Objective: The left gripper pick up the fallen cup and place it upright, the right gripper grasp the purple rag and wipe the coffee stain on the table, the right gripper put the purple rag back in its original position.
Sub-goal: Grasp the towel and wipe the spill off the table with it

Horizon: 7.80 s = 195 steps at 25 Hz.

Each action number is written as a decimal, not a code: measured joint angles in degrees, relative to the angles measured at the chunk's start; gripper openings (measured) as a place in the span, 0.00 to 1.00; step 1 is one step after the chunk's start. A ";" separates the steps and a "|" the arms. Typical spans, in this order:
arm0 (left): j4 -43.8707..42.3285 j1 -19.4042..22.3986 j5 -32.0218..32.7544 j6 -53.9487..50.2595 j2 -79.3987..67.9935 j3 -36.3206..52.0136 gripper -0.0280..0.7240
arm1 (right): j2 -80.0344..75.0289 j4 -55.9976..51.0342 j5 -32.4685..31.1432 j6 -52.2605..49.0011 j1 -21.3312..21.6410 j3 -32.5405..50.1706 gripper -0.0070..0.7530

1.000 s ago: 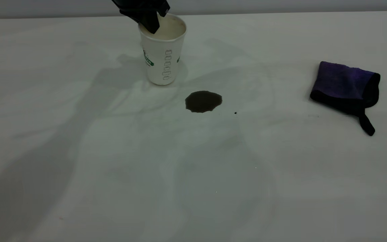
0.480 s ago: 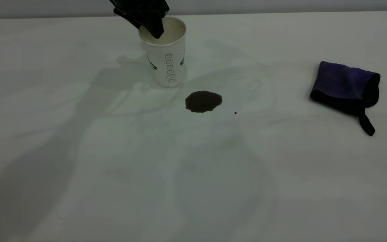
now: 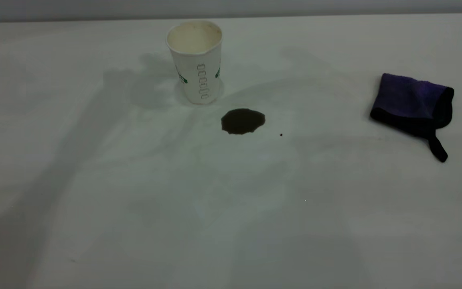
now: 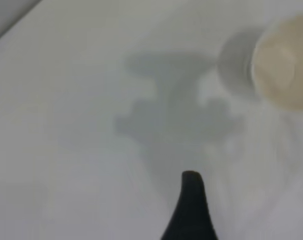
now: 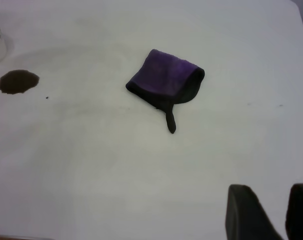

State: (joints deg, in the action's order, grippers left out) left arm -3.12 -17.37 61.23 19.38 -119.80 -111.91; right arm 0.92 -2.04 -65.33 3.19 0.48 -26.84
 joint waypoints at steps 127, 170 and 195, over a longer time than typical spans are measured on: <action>0.22 15.63 3.57 -21.97 120.87 83.53 0.44 | -133.88 2.35 46.00 1.18 -2.82 -50.02 0.96; 0.22 15.63 3.57 -21.98 120.87 83.53 0.44 | -147.98 -36.12 46.14 17.79 -26.47 -65.93 0.12; 0.22 15.63 3.57 -21.98 120.87 83.53 0.44 | -150.02 -60.22 62.82 17.79 -30.20 -65.93 0.13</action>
State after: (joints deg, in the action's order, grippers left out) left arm -2.91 -1.73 64.80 -2.59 1.08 -28.37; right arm -149.10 -62.27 -2.51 20.99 -29.72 -92.76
